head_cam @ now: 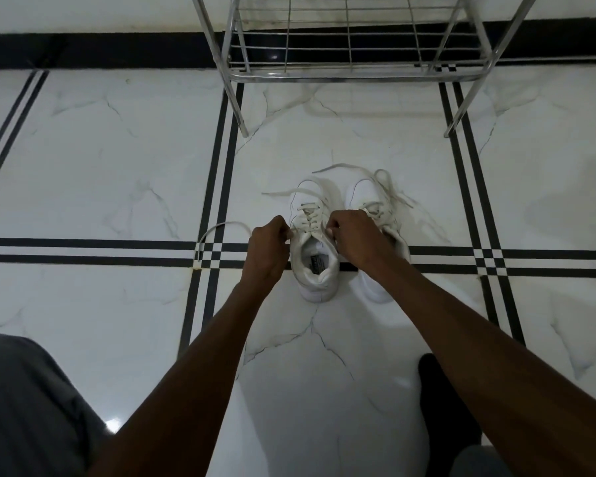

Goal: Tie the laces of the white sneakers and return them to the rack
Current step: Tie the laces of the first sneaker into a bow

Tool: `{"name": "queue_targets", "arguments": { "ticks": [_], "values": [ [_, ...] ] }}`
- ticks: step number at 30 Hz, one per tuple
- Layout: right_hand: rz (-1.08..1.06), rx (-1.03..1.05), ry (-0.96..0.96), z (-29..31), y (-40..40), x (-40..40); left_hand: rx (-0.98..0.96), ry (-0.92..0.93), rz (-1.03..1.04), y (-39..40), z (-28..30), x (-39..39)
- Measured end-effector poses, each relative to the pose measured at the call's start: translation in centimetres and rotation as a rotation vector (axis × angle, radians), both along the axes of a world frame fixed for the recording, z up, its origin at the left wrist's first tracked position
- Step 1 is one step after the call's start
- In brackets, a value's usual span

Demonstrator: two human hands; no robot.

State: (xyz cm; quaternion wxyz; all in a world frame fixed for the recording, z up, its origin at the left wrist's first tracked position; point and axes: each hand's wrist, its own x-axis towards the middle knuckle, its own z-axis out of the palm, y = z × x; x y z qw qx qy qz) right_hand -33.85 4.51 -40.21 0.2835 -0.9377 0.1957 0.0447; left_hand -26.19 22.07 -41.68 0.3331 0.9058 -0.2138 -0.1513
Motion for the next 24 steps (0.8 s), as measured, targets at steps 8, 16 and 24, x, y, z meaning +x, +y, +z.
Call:
{"name": "queue_targets", "arguments": {
  "ticks": [8, 16, 24],
  "values": [
    [-0.006, -0.101, 0.110, -0.1, 1.1, -0.1, -0.094, 0.150, 0.169, 0.3, -0.3, -0.2],
    [-0.244, 0.681, 0.094, 3.1, -1.3, 1.3, -0.469, 0.546, 0.163, 0.4, 2.5, 1.8],
    [-0.422, 1.114, -0.227, 2.1, -0.1, 1.5, -0.614, 0.566, 0.157, -2.0, 2.7, 1.6]
  ]
}}
